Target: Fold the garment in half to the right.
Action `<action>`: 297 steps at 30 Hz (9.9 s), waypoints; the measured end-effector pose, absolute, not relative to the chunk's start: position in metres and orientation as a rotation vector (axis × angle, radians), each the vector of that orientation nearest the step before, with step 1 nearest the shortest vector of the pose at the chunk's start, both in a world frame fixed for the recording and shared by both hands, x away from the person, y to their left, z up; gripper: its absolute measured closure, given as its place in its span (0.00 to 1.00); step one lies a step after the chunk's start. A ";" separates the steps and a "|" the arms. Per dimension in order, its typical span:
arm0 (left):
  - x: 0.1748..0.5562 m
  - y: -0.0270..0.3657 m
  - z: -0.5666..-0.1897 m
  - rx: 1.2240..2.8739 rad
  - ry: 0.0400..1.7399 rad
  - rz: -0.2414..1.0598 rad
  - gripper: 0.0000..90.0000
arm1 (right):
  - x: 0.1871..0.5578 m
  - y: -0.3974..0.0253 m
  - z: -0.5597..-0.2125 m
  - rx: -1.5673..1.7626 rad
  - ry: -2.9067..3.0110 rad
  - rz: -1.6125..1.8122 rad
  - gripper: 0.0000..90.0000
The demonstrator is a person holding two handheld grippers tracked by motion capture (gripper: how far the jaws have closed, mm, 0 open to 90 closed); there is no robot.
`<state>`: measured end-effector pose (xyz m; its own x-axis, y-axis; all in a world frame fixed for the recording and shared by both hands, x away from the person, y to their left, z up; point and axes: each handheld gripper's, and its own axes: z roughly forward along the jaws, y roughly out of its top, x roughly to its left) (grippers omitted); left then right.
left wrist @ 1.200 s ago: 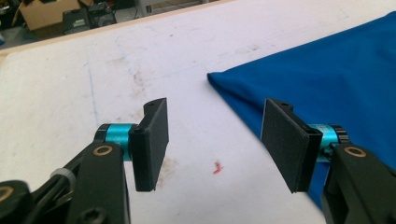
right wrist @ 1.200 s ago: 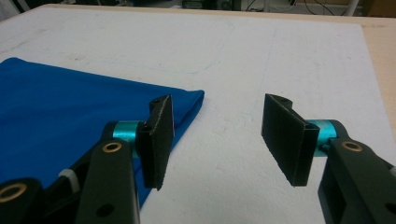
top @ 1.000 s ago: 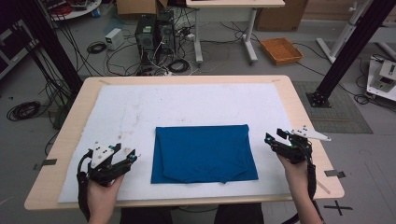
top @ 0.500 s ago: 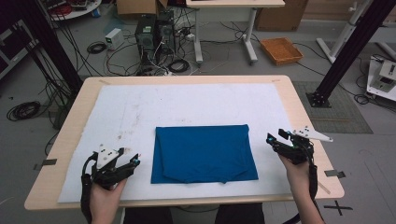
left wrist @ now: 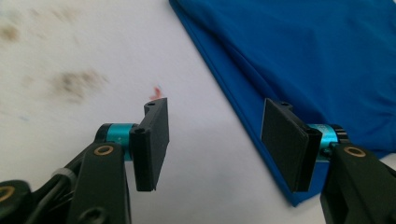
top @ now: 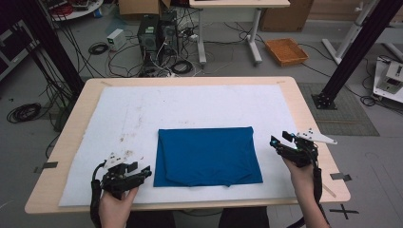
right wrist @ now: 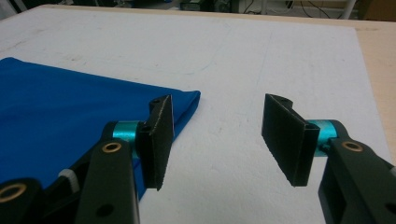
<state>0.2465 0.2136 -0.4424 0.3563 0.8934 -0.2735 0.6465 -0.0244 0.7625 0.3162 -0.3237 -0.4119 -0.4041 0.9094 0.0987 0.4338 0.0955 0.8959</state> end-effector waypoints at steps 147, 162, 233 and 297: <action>0.241 0.068 -0.396 1.753 1.054 0.230 0.96 | 0.428 -0.109 -0.344 1.104 2.301 1.467 1.00; 0.250 0.035 -0.410 1.802 1.054 0.256 0.96 | 0.425 -0.176 -0.404 1.455 2.336 1.330 0.79; 0.274 -0.056 -0.412 1.689 0.830 0.134 0.51 | 0.434 -0.264 -0.397 1.318 2.252 0.951 0.70; 0.267 0.178 -0.421 1.709 1.061 0.451 0.46 | 0.431 -0.264 -0.434 1.523 2.055 1.123 1.00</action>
<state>0.2673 0.1777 -0.4209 0.5397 0.8208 -0.1872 0.4353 -0.0817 0.8966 0.4306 -0.2638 -0.4339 -0.3635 0.9150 0.1748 0.6412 0.1096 0.7595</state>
